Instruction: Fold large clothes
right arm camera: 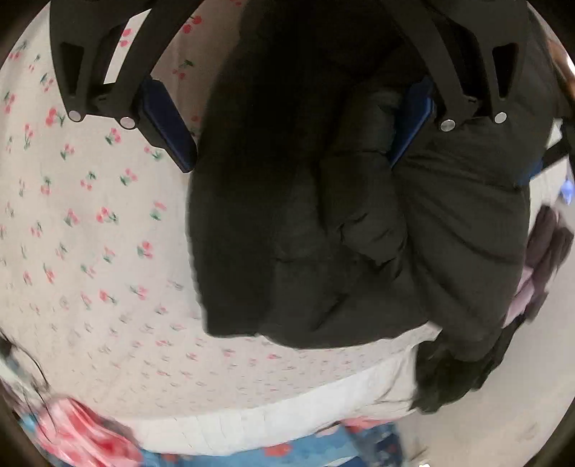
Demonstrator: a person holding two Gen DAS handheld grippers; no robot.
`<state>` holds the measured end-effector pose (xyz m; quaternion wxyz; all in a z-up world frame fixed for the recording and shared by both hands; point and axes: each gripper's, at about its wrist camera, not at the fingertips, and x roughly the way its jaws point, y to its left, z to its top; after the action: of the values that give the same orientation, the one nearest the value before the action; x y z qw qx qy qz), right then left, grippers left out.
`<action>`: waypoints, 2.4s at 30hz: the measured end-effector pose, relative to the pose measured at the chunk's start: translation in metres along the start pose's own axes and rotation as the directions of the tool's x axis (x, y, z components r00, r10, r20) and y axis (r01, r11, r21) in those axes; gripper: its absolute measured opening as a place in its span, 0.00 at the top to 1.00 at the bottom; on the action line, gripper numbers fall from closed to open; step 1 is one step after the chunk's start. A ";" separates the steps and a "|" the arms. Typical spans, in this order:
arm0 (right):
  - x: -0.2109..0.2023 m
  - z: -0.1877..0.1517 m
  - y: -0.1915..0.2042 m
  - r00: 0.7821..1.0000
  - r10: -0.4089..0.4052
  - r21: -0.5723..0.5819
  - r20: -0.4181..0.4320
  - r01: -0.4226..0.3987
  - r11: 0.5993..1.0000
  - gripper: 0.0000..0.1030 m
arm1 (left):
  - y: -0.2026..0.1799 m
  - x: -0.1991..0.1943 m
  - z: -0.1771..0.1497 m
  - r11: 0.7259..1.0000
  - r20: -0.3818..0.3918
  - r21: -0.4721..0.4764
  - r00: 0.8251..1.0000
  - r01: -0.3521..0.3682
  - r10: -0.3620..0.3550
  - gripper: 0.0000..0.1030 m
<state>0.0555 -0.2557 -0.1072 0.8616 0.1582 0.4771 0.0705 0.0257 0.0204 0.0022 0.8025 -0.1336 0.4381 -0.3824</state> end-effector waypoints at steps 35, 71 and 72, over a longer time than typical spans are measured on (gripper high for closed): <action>-0.048 -0.052 0.091 0.979 0.075 -0.247 0.191 -0.026 0.969 0.06 | -0.016 -0.021 -0.008 0.927 0.241 0.083 0.910 -0.365 0.337 0.07; 0.034 0.004 -0.037 0.962 0.269 0.315 0.038 -0.267 0.911 0.07 | 0.097 -0.014 -0.002 0.930 0.036 -0.366 0.999 -0.016 0.031 0.07; 0.031 0.002 -0.040 0.965 0.258 0.322 0.042 -0.257 0.911 0.07 | 0.071 -0.010 0.003 0.964 0.004 -0.237 0.992 -0.124 0.128 0.07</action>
<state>0.0727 -0.2855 -0.1445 0.8067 0.3592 0.4576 0.1041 0.0598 0.0749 -0.0291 0.8077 -0.2038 0.4805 -0.2743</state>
